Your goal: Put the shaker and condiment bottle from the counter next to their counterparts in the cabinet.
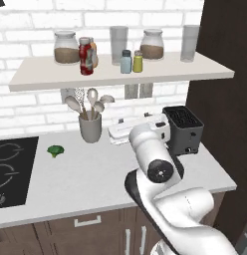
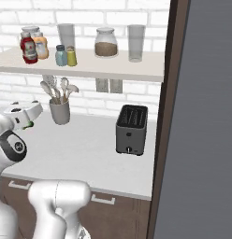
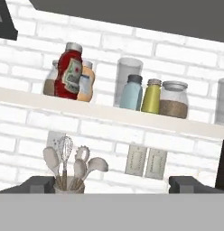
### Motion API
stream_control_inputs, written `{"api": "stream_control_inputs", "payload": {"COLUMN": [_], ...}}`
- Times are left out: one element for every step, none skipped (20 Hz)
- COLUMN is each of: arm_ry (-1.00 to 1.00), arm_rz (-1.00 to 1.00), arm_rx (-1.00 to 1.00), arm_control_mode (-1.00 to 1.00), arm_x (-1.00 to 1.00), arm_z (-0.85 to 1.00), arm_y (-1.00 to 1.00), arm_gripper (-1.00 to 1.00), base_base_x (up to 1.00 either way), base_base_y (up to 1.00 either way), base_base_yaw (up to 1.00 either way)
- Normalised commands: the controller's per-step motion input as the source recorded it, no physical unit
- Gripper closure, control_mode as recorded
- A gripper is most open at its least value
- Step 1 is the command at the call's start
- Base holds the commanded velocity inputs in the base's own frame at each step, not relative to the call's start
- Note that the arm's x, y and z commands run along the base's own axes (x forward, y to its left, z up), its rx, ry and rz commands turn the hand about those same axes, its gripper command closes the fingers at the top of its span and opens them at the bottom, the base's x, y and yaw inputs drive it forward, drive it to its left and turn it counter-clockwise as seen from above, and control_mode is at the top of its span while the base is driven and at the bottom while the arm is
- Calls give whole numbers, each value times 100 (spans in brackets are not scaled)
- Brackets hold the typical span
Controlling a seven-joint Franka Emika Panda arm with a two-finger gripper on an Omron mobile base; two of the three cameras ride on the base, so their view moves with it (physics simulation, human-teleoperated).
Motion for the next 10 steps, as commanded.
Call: {"api": "stream_control_inputs", "payload": {"arm_ry": [0, 1, 0, 0, 0, 0, 0, 0, 0, 0], "arm_rz": [-1, -1, 0, 0, 0, 0, 0, 0, 0, 0], "arm_rx": [-1, 0, 0, 0, 0, 0, 1, 0, 0, 0], "arm_control_mode": [-100, -100, -100, -100, -100, -100, -100, -100, -100, -100], "arm_x": [-84, -77, -69, -46, -29, -10, 0, 0, 0, 0], "arm_z": [-100, -100, -100, -100, -61, -17, 0, 0, 0, 0], "arm_y": [-12, -16, -16, -19, -19, 0, 0, 0, 0, 0], "arm_gripper": [-100, -100, -100, -100, -100, -100, -100, -100, -100, -100], "base_base_x": [0, 0, 0, 0, 0, 0, 0, 0, 0, 0], "base_base_y": [0, 0, 0, 0, 0, 0, 0, 0, 0, 0], "base_base_yaw": [0, 0, 0, 0, 0, 0, 0, 0, 0, 0]}}
